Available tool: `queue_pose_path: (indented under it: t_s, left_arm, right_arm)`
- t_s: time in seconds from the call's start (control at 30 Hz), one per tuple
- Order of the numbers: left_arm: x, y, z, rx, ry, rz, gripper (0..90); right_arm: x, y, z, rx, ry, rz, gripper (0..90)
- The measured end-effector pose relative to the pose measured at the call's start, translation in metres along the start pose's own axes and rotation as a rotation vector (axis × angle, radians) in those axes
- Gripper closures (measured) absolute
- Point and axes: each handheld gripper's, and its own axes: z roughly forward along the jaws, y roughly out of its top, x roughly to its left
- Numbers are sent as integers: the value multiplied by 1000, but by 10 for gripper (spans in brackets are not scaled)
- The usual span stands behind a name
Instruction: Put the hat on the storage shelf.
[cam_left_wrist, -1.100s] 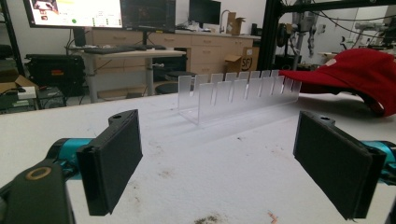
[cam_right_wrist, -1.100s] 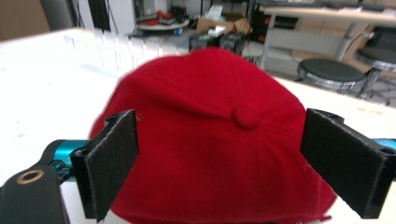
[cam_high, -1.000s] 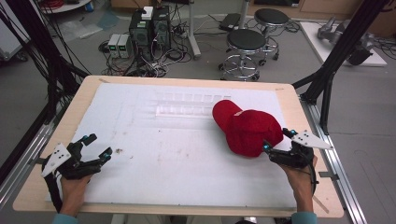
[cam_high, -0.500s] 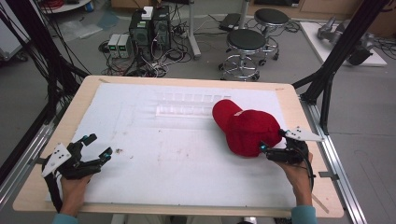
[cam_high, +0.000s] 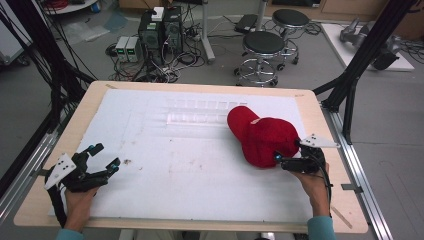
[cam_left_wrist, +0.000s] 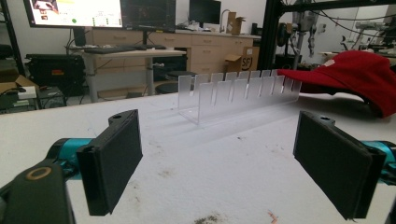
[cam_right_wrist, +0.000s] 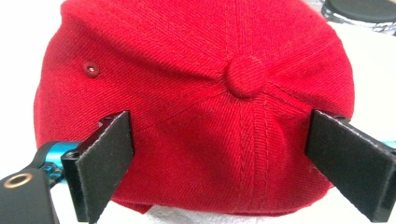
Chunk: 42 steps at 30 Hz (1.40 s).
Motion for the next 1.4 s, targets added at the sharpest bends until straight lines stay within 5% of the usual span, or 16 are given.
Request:
queue_pose_path:
  t_s: [0.23, 0.3, 0.53, 0.87, 1.4]
  left_arm:
    - [0, 0, 0, 1, -1, 2, 157]
    - [0, 0, 0, 2, -1, 3, 157]
    - [-1, 0, 0, 0, -3, 9, 157]
    - [-1, 0, 0, 1, -4, 9, 157]
    - [-1, 0, -1, -2, -1, 13, 156]
  right_arm:
    - [1, -1, 7, 49, -4, 16, 99]
    - [1, -1, 8, 72, 16, 3, 225]
    - [2, 0, 10, 85, 19, -1, 445]
    - [1, 1, 2, 58, 1, 13, 811]
    - [15, 14, -12, -123, -61, -42, 849]
